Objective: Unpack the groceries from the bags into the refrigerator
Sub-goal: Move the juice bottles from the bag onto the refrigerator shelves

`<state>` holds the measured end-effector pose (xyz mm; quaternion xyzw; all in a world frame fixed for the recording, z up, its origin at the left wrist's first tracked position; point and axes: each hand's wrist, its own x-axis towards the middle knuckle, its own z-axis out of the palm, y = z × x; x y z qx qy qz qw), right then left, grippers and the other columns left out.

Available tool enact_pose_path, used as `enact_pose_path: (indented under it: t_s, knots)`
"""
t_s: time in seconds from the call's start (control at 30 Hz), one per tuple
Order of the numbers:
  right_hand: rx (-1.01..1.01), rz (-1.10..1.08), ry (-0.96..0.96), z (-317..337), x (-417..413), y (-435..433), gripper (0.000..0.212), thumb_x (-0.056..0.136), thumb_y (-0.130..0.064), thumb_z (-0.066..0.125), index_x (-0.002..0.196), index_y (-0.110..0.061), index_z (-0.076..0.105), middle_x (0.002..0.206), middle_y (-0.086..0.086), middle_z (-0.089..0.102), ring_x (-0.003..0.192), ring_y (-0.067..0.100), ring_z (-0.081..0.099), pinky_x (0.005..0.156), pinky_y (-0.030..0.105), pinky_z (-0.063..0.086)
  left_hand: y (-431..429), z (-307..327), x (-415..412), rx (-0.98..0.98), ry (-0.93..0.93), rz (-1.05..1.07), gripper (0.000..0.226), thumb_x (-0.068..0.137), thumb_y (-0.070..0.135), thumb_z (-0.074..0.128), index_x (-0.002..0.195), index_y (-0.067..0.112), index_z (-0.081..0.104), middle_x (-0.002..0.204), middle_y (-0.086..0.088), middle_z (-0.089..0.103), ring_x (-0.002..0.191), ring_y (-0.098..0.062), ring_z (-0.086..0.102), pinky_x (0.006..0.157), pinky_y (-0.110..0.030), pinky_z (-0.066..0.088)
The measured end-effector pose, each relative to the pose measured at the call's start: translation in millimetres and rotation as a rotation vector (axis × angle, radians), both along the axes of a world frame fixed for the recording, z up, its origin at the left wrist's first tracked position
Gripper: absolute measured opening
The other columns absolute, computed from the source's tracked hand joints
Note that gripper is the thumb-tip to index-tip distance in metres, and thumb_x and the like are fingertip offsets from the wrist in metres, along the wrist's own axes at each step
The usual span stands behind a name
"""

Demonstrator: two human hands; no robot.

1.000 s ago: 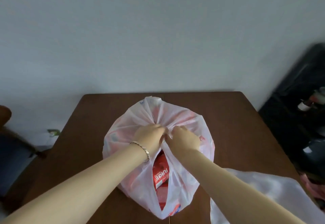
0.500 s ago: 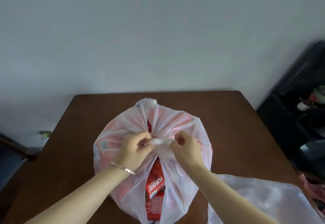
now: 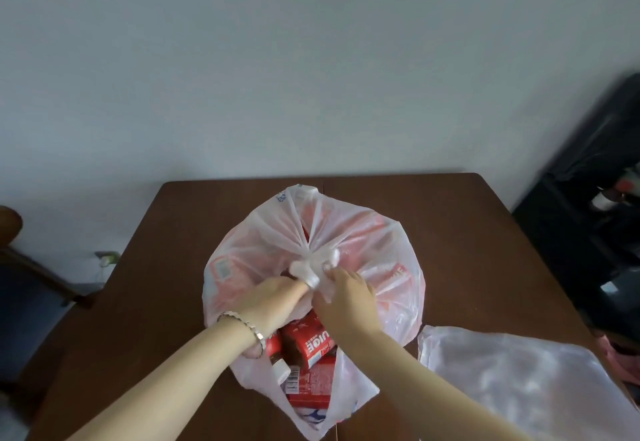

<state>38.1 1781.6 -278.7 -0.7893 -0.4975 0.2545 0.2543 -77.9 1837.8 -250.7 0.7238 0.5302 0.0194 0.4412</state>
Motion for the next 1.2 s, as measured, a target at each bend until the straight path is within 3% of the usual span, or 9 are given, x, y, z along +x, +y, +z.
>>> enact_pose_path:
  t_s: [0.2,0.37,0.43,0.53,0.7,0.8,0.9,1.03,1.2]
  knots:
    - [0.159,-0.339,0.199,21.2,43.1,-18.4,0.031,0.087,-0.014,0.053,0.057,-0.007,0.050,0.056,0.001,0.044,0.055,0.016,0.039,0.052,0.028,0.032,-16.2,12.5,-19.0,0.098,-0.145,-0.078,0.039,0.085,0.043,0.063,0.065,0.010,0.058,0.058,0.003,0.057,0.056,-0.008,0.055,0.056,-0.023,0.046]
    - [0.148,-1.098,0.829,14.0,129.2,-51.3,0.023,0.084,-0.025,0.062,0.069,-0.009,0.059,0.062,0.004,0.047,0.048,0.019,0.045,0.050,0.029,0.039,12.9,21.6,-54.6,0.207,-0.546,0.847,0.038,0.082,0.032,0.065,0.056,0.011,0.047,0.050,-0.003,0.043,0.050,-0.019,0.040,0.052,-0.026,0.035]
    - [0.043,-1.272,1.075,-7.2,142.1,-71.6,0.025,0.088,-0.026,0.059,0.070,-0.011,0.051,0.064,0.004,0.047,0.031,0.019,0.048,0.040,0.021,0.043,31.5,16.1,-73.3,0.040,-0.679,1.148,0.033,0.091,0.030,0.053,0.065,0.010,0.048,0.051,-0.002,0.045,0.046,-0.018,0.044,0.047,-0.024,0.038]
    - [-0.091,-1.196,0.974,-17.4,133.3,-77.6,0.013,0.091,-0.020,0.054,0.093,-0.007,0.056,0.075,0.006,0.048,0.049,0.022,0.055,0.047,0.023,0.044,30.6,-3.5,-84.9,0.012,-0.248,1.267,0.034,0.095,0.016,0.047,0.122,-0.004,0.048,0.108,-0.024,0.057,0.094,-0.036,0.059,0.080,-0.040,0.046]
    - [0.616,-0.187,-0.489,13.3,89.0,-51.6,0.052,0.070,0.008,0.044,0.116,-0.010,0.059,0.130,0.012,0.049,0.127,0.032,0.037,0.111,0.042,0.019,-3.1,-5.2,-77.6,1.143,0.173,0.100,0.076,0.059,-0.016,0.066,0.131,0.003,0.049,0.130,-0.024,0.043,0.115,-0.044,0.046,0.096,-0.053,0.042]
    - [0.439,0.587,-0.904,26.1,68.4,-38.1,0.059,0.061,0.004,0.051,0.112,-0.022,0.067,0.133,0.006,0.057,0.130,0.030,0.045,0.111,0.045,0.023,-12.0,0.9,-64.8,1.062,0.441,-0.571,0.064,0.068,0.010,0.075,0.129,0.019,0.056,0.139,-0.007,0.049,0.125,-0.025,0.051,0.106,-0.042,0.037]
    - [0.016,0.732,-0.881,30.1,82.5,-31.4,0.060,0.087,0.001,0.049,0.139,-0.029,0.042,0.151,0.001,0.033,0.138,0.022,0.032,0.103,0.035,0.036,-11.4,-3.8,-68.8,0.767,0.593,-0.423,0.057,0.095,0.033,0.043,0.147,0.026,0.021,0.155,0.002,0.018,0.137,-0.015,0.032,0.107,-0.030,0.037]
    - [-0.324,0.120,-0.535,32.8,134.9,-48.9,0.031,0.084,-0.005,0.045,0.096,-0.025,0.066,0.104,-0.001,0.063,0.098,0.022,0.059,0.073,0.027,0.044,-18.1,-19.9,-95.3,0.681,0.706,-0.282,0.095,0.086,0.031,0.061,0.148,0.030,-0.011,0.157,-0.008,0.011,0.116,-0.020,0.057,0.090,-0.030,0.051]
    - [-0.503,-0.512,0.117,-17.0,167.9,-75.1,0.032,0.092,-0.011,0.050,0.117,0.005,0.060,0.054,0.011,0.060,0.050,0.017,0.056,0.053,0.029,0.050,-23.8,-35.3,-103.0,0.896,0.514,-0.357,0.099,0.035,0.012,0.094,0.125,0.009,0.053,0.124,-0.022,0.058,0.105,-0.038,0.064,0.078,-0.044,0.054]
